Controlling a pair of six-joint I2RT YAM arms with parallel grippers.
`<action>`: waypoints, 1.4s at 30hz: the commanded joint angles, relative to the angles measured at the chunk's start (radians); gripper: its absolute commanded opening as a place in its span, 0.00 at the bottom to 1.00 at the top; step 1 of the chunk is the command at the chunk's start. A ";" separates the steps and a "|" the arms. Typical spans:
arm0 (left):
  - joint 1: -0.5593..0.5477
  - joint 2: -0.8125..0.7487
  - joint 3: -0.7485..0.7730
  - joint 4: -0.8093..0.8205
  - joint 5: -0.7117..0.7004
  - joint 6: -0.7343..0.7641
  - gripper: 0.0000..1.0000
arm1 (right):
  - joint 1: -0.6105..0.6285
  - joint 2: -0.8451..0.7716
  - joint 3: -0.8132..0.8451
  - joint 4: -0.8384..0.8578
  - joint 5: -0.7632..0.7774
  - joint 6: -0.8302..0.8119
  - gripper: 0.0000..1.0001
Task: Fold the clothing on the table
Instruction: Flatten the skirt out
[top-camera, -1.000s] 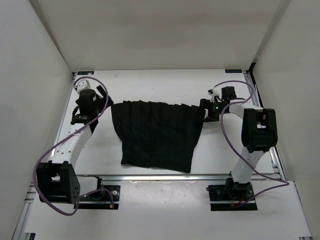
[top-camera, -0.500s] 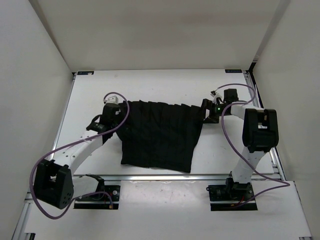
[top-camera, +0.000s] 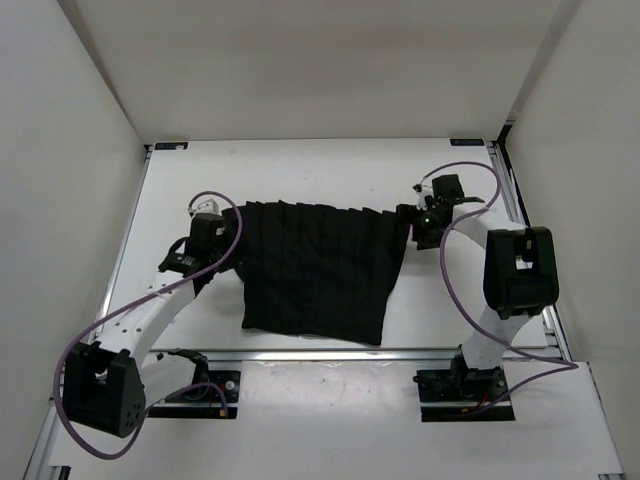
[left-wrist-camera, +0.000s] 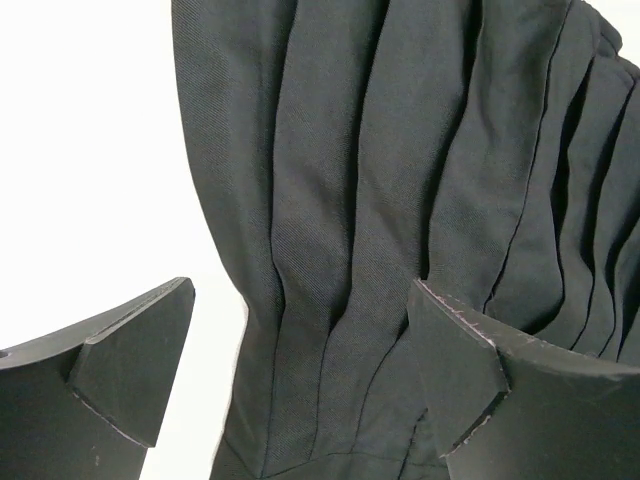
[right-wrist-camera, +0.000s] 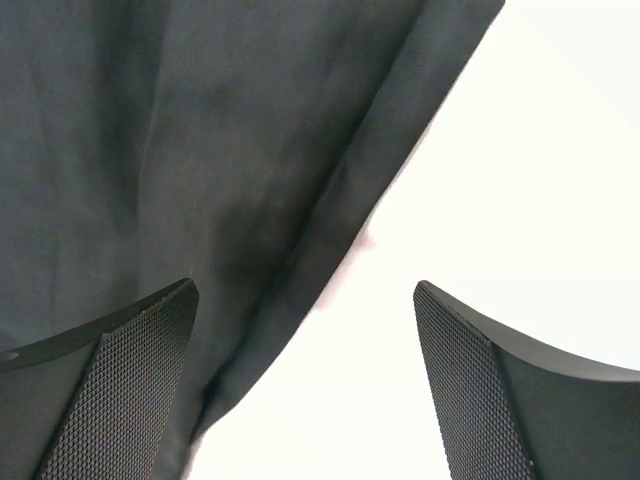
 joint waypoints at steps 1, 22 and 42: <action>0.002 -0.035 0.006 -0.022 -0.011 0.019 0.98 | 0.078 -0.097 0.025 -0.092 0.172 -0.062 0.94; -0.098 0.144 -0.023 0.058 0.106 0.113 0.99 | 0.135 -0.127 -0.157 -0.064 0.103 -0.073 0.79; -0.157 0.148 0.037 -0.029 0.028 0.117 0.99 | 0.247 -0.303 -0.232 -0.147 -0.046 -0.062 0.77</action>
